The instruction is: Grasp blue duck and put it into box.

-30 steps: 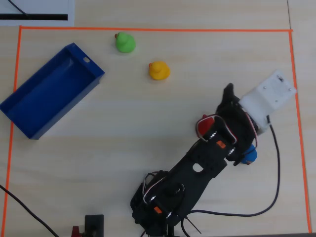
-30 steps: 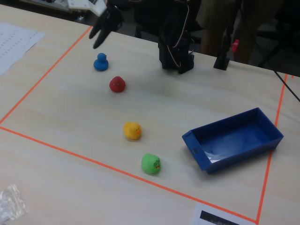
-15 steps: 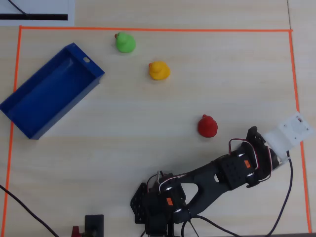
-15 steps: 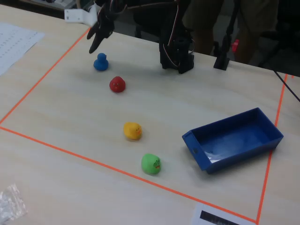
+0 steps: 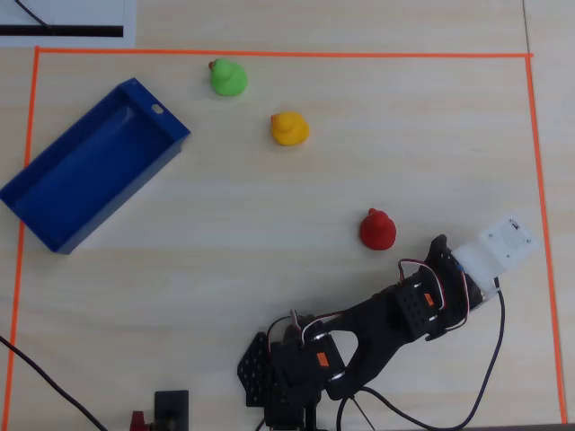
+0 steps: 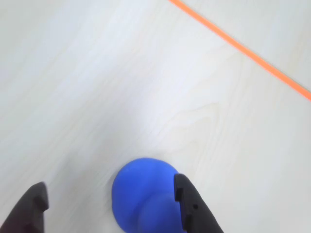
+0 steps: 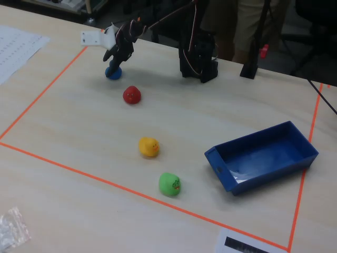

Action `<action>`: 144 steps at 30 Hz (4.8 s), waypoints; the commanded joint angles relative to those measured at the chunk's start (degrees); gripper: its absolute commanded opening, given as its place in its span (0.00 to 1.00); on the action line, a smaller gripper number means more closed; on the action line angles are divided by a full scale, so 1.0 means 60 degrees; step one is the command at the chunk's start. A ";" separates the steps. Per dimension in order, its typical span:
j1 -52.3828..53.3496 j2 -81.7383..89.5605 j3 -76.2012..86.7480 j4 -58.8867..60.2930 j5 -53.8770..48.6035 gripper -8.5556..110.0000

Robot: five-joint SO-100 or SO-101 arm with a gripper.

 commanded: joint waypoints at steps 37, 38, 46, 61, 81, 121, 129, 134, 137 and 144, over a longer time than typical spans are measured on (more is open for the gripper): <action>0.0894 -0.1948 0.1421 -0.3105 -0.0923 0.29; 0.0894 -0.1992 0.1421 -0.3135 -0.0894 0.19; 0.1040 -0.1963 0.1436 -0.2461 -0.1099 0.07; -0.1758 0.1582 -0.1377 0.3882 0.3779 0.07; -1.7314 -0.0776 -0.8174 0.9946 1.1367 0.07; -1.2686 0.9888 0.3794 0.5200 0.6665 0.07; -1.2231 1.3301 0.6563 0.7808 0.4893 0.07; -1.1851 1.3389 0.6563 0.9961 0.4336 0.07; -1.1836 1.3389 0.6563 1.0562 0.4556 0.07; -1.1719 1.3389 0.6577 1.0547 0.4805 0.08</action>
